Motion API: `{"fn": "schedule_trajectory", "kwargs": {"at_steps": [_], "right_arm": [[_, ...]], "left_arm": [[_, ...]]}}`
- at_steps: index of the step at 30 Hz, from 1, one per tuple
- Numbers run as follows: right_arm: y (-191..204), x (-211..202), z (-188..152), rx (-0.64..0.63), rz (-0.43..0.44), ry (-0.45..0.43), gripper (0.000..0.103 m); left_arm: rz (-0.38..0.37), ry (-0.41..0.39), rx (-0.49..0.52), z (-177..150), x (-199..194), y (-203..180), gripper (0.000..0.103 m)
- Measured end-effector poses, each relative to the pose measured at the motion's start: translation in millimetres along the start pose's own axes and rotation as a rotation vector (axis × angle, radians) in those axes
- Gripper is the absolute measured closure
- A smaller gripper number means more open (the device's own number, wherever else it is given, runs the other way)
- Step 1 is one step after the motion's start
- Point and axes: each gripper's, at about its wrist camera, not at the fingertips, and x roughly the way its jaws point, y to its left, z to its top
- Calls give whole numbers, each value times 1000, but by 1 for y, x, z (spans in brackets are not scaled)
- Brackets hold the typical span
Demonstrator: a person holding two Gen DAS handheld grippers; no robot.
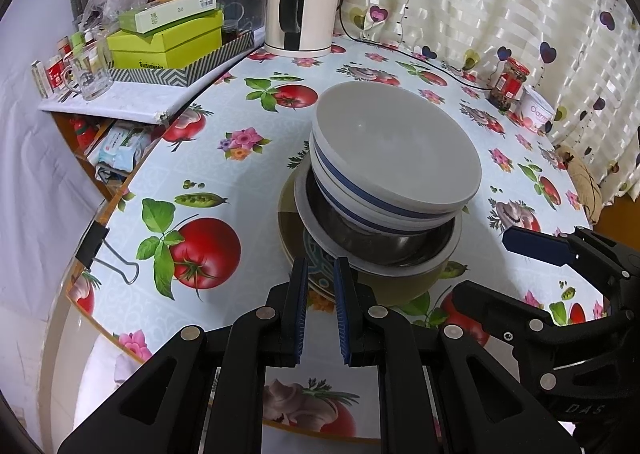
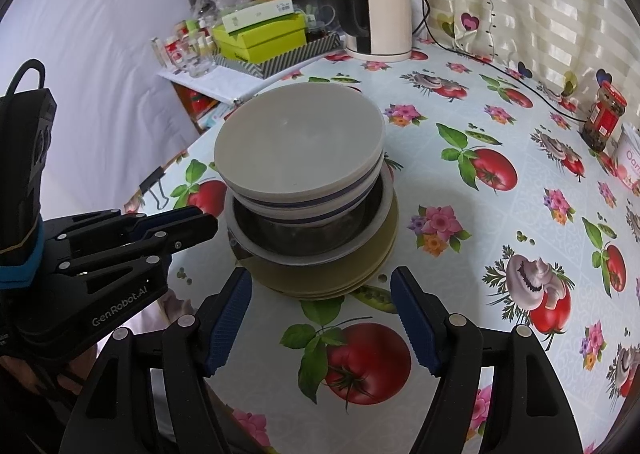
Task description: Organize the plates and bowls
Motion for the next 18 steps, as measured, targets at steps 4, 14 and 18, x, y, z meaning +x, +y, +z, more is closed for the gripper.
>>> {"fn": "schedule_trajectory", "kwargs": {"at_steps": [4,14,18], "right_arm": [[0,0,0,1,0,0,29],[4,2,-3,-2,0,8,28],[3,2,-3,-2,0,9,28]], "left_arm": [[1,4,2,-1,2,0,90],[4,16,5,-1,5,-2,90],[4,21,7,-1,6,-2,90]]}}
